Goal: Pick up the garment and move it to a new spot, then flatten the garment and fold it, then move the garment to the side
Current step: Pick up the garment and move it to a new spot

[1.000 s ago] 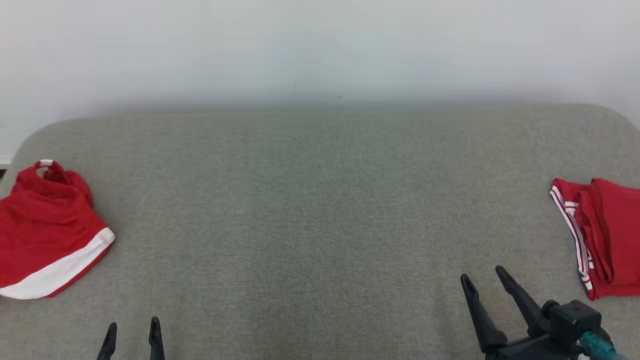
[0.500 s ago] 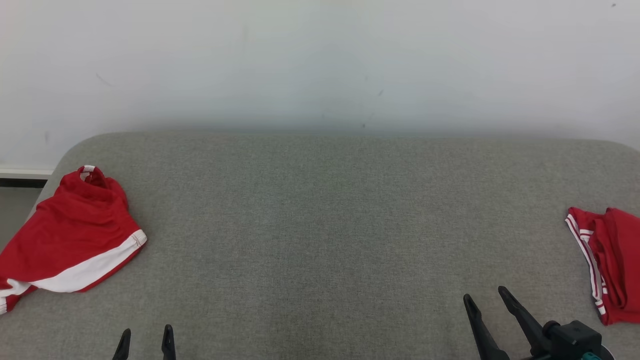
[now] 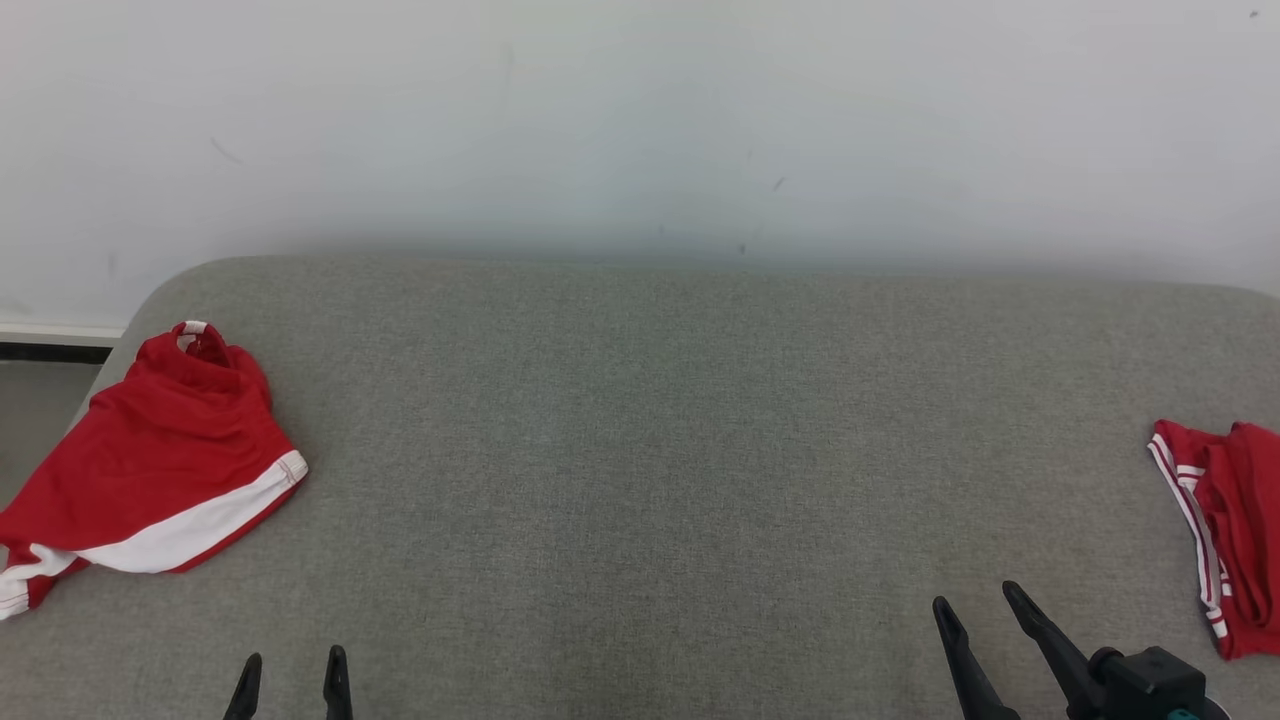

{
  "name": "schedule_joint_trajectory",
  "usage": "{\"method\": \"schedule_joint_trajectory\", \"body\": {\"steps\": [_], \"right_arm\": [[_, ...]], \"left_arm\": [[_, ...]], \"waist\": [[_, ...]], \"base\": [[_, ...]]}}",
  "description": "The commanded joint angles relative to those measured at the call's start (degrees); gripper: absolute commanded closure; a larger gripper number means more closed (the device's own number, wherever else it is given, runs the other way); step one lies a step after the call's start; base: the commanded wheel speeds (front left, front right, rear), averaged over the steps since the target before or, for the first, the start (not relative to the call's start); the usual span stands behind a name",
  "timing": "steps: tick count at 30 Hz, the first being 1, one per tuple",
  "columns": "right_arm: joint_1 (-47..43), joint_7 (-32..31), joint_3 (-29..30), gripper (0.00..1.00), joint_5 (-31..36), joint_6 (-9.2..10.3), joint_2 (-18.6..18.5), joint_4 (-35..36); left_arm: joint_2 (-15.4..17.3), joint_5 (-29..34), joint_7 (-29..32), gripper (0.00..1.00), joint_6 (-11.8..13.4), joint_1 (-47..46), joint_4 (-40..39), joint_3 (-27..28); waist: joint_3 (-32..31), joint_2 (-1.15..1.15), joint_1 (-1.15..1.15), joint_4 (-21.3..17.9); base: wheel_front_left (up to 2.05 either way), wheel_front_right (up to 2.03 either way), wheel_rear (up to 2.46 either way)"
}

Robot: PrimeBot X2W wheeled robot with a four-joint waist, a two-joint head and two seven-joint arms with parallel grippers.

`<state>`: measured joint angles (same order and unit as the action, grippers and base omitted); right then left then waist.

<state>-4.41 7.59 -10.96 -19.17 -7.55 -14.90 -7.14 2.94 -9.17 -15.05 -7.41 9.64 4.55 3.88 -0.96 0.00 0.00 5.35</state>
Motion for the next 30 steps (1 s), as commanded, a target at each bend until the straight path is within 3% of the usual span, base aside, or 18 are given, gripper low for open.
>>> {"method": "schedule_joint_trajectory", "body": {"steps": [1,11,30], "right_arm": [[-0.09,-0.04,-0.02,0.0,-0.51,0.15,0.08,0.05],[-0.34,0.18,-0.51,0.0,-0.67,0.15,0.79,0.42],[0.94,0.81,-3.66,0.0,-1.38,0.14,2.02,-0.54]], "left_arm": [[-0.09,0.11,-0.16,0.0,-0.07,0.19,-0.15,-0.08],[-0.09,0.12,-0.16,0.0,-0.07,-0.76,-0.04,0.42],[0.46,0.75,-0.17,0.0,-0.01,2.08,-0.91,3.35]], "waist": [[0.11,0.0,0.0,0.16],[-0.19,0.0,0.0,3.84],[-1.37,0.0,0.0,22.29]], "base": [[0.0,0.0,0.0],[0.0,0.0,0.0],[0.0,0.0,0.0]]}}
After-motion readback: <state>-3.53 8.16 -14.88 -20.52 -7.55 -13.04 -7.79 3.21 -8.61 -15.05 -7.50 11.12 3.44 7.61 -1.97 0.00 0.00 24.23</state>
